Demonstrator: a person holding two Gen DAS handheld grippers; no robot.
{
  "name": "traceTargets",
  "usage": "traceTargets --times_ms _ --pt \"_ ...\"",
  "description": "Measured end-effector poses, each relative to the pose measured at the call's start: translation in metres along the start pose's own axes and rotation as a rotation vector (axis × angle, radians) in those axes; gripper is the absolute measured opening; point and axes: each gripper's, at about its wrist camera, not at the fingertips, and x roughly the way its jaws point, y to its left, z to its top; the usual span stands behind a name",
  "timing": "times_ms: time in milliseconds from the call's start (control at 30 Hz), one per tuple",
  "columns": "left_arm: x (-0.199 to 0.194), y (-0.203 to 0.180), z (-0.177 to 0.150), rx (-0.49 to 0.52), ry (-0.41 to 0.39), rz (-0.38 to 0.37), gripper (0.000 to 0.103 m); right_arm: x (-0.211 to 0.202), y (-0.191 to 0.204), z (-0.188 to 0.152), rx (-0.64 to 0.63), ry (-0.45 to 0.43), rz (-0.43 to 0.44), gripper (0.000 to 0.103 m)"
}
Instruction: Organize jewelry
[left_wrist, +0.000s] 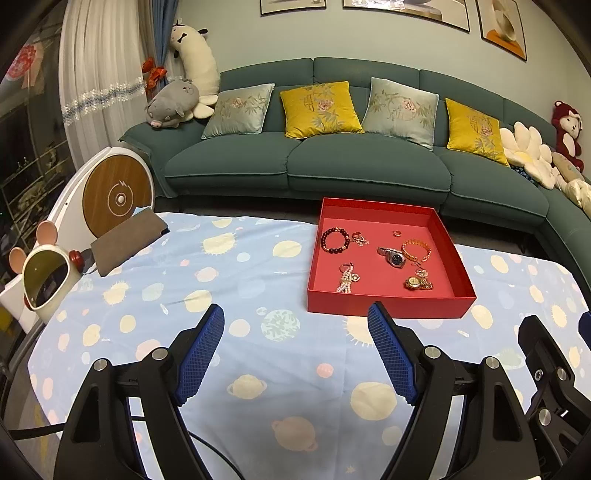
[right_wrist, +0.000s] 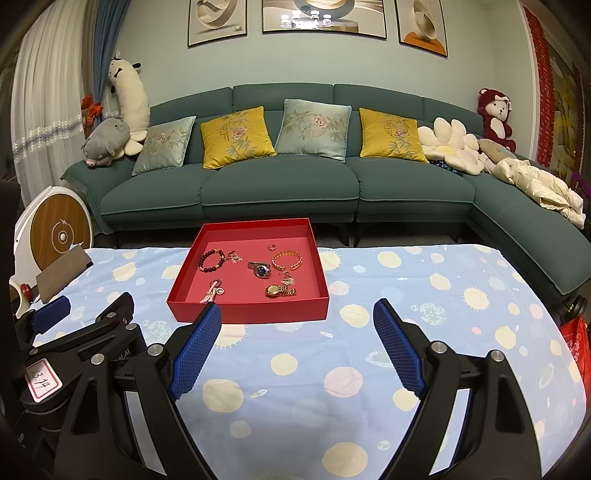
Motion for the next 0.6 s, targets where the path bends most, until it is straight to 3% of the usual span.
traceTargets --times_ms 433,600 --pt "0.0013 0.0007 -0.0004 -0.011 0.017 0.007 0.075 -0.0007 0.0019 -0.0023 0.006 -0.006 -0.007 0.083" --pt "0.0022 0.0028 -0.0001 -0.012 0.02 0.013 0.075 -0.0028 0.0013 -0.0037 0.024 -0.028 -0.015 0.089"
